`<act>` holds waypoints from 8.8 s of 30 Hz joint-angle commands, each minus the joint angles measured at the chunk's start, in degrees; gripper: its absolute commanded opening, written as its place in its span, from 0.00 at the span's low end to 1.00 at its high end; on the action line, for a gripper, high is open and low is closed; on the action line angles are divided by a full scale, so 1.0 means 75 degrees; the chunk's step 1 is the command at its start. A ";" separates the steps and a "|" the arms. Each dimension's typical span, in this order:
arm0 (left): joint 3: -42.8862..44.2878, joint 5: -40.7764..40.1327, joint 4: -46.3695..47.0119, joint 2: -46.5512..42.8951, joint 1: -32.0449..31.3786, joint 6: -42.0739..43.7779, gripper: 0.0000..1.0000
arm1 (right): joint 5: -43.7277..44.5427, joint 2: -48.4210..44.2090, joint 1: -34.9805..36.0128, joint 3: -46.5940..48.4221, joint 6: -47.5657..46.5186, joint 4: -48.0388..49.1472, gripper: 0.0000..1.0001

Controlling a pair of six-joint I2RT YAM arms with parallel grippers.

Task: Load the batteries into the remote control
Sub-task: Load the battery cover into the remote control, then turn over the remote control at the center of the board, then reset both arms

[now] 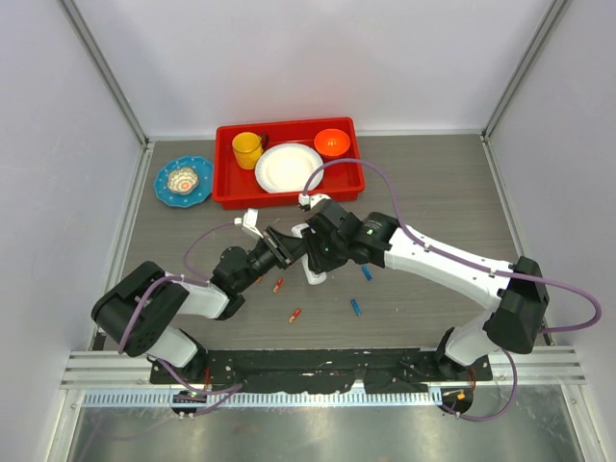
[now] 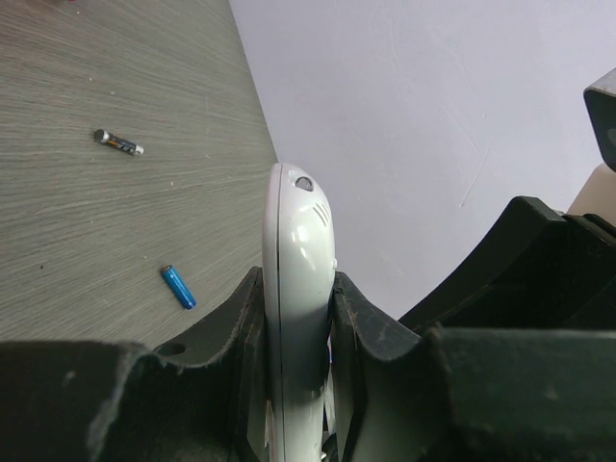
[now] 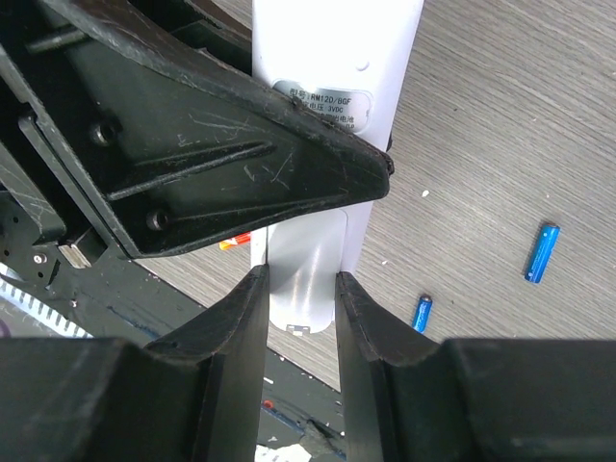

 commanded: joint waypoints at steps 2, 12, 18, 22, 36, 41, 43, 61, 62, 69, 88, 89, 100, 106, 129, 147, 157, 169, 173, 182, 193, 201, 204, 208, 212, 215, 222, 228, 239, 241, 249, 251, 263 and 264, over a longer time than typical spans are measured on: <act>0.0128 0.0410 0.2191 -0.0234 -0.0292 -0.0017 0.00 | 0.0284 0.0124 -0.0211 0.0195 0.0149 0.0665 0.01; 0.0221 0.0340 0.2191 -0.0175 -0.0480 -0.0005 0.00 | 0.0319 0.0264 -0.0340 0.0125 0.0242 0.0899 0.01; 0.0198 0.0293 0.2191 -0.0234 -0.0515 -0.0052 0.00 | 0.0459 0.0276 -0.0352 0.0078 0.0243 0.0970 0.08; 0.0210 0.0328 0.2191 -0.0234 -0.0527 -0.0110 0.00 | 0.0612 0.0229 -0.0352 0.0066 0.0219 0.1040 0.15; 0.0210 0.0222 0.2191 -0.0117 -0.0515 -0.0052 0.00 | 0.0413 0.0088 -0.0352 0.0043 0.0243 0.1052 0.39; 0.0233 0.0199 0.2191 -0.0058 -0.0527 -0.0029 0.00 | 0.0342 0.0042 -0.0352 0.0043 0.0278 0.1040 0.43; 0.0233 0.0164 0.2191 -0.0023 -0.0527 -0.0017 0.00 | 0.0296 0.0030 -0.0352 0.0043 0.0266 0.1028 0.44; 0.0374 0.0082 0.2191 0.0305 -0.0527 -0.0028 0.00 | -0.0138 -0.0357 -0.0352 -0.0004 0.0348 0.1075 0.57; 0.0397 0.0070 0.2191 0.0317 -0.0527 -0.0029 0.00 | -0.0196 -0.0392 -0.0352 -0.0004 0.0348 0.1087 0.58; 0.0479 0.0035 0.2191 0.0527 -0.0503 -0.0075 0.00 | -0.0642 -0.0965 -0.0352 0.0078 0.0325 0.1146 0.63; 0.0667 0.1277 0.2191 0.0094 0.0364 -0.1282 0.00 | -0.2797 -0.4493 -0.1933 -0.4573 0.1789 0.5480 0.69; 0.0690 0.1312 0.2191 0.0106 0.0375 -0.1329 0.00 | -0.2891 -0.4494 -0.1992 -0.4760 0.1882 0.5679 0.70; 0.1065 0.1676 0.2191 0.0340 0.0376 -0.1634 0.00 | -0.4180 -0.4213 -0.2426 -0.6004 0.3161 0.8106 0.70; 0.1089 0.1734 0.2191 0.0305 0.0376 -0.1669 0.00 | -0.4380 -0.3896 -0.2426 -0.6109 0.3184 0.8434 0.70; 0.1042 0.1793 0.2191 -0.0070 0.0364 -0.1740 0.00 | -0.4579 -0.3216 -0.2438 -0.6168 0.3359 0.8774 0.26; 0.0995 0.1828 0.2191 -0.0269 0.0352 -0.1716 0.00 | -0.5317 -0.2900 -0.2426 -0.6660 0.4624 1.0777 0.49; 0.0983 0.1840 0.2191 -0.0246 0.0177 -0.1646 0.00 | -0.5306 -0.2478 -0.2438 -0.6742 0.5047 1.1715 0.36; 0.1182 0.2120 0.2191 -0.0082 0.0293 -0.1763 0.86 | -0.5680 -0.3331 -0.2449 -0.6356 0.3971 1.0010 0.01; 0.1335 0.2238 0.2191 -0.0035 0.0481 -0.1985 1.00 | -0.5705 -0.3835 -0.2473 -0.6086 0.3408 0.8929 0.01; 0.0374 0.1361 -0.0990 -0.1984 0.1465 -0.1063 1.00 | 0.3689 -0.2961 -0.2520 -0.2420 -0.0060 0.0516 0.01; 0.0807 -0.0117 -0.7663 -0.5154 0.1161 0.1658 1.00 | 0.5534 0.0904 -0.3597 -0.1259 -0.1245 0.0630 0.01; 0.0328 -0.0035 -0.8227 -0.5870 0.1149 0.1858 1.00 | 0.5347 0.3180 -0.4371 0.0568 -0.1878 0.0058 0.01; 0.0222 -0.0047 -0.8309 -0.6058 0.1161 0.1940 1.00 | 0.5170 0.3697 -0.4547 0.0886 -0.1855 -0.0143 0.01; 0.0198 -0.0047 -0.8484 -0.6175 0.1149 0.2069 1.00 | 0.5311 0.4131 -0.4652 0.0875 -0.1902 -0.0179 0.01; 0.0163 0.0023 -0.8532 -0.6175 0.1161 0.2081 1.00 | 0.5370 0.4447 -0.4699 0.0875 -0.1879 -0.0237 0.01; 0.0128 0.0058 -0.8520 -0.6140 0.1149 0.2057 1.00 | 0.5253 0.4553 -0.4699 0.0898 -0.1844 -0.0284 0.01; 0.0116 0.0070 -0.8449 -0.6094 0.1149 0.2034 1.00 | 0.4375 0.4460 -0.4711 0.0793 -0.1575 -0.0284 0.29; 0.0175 0.0140 -0.8496 -0.5988 0.1149 0.2023 1.00 | 0.3613 0.4108 -0.4688 0.0536 -0.1340 -0.0050 0.44; 0.0128 -0.0012 -0.8847 -0.6304 0.1149 0.2104 1.00 | 0.2804 0.3196 -0.4699 0.0242 -0.0825 0.0431 0.51; 0.0210 -0.0116 -0.9046 -0.6293 0.1149 0.2209 1.00 | 0.2523 0.2473 -0.4676 0.0196 -0.0707 0.0547 0.52; 0.1087 -0.1663 -1.1085 -0.5813 0.1161 0.2784 1.00 | 0.0661 -0.2111 -0.4641 -0.3117 0.0042 0.2993 0.72; 0.1182 -0.1862 -1.1284 -0.5754 0.1161 0.2772 1.00 | 0.0101 -0.2919 -0.4594 -0.3879 0.0382 0.3510 0.74; 0.2693 -0.3493 -1.3206 -0.4162 0.1149 0.2467 1.00 | 0.0905 -0.5982 -0.2742 -0.6320 0.0641 0.4486 0.79; 0.2775 -0.3376 -1.3196 -0.4044 0.1149 0.2595 1.00 | 0.0905 -0.6028 -0.2731 -0.6332 0.0618 0.4497 0.79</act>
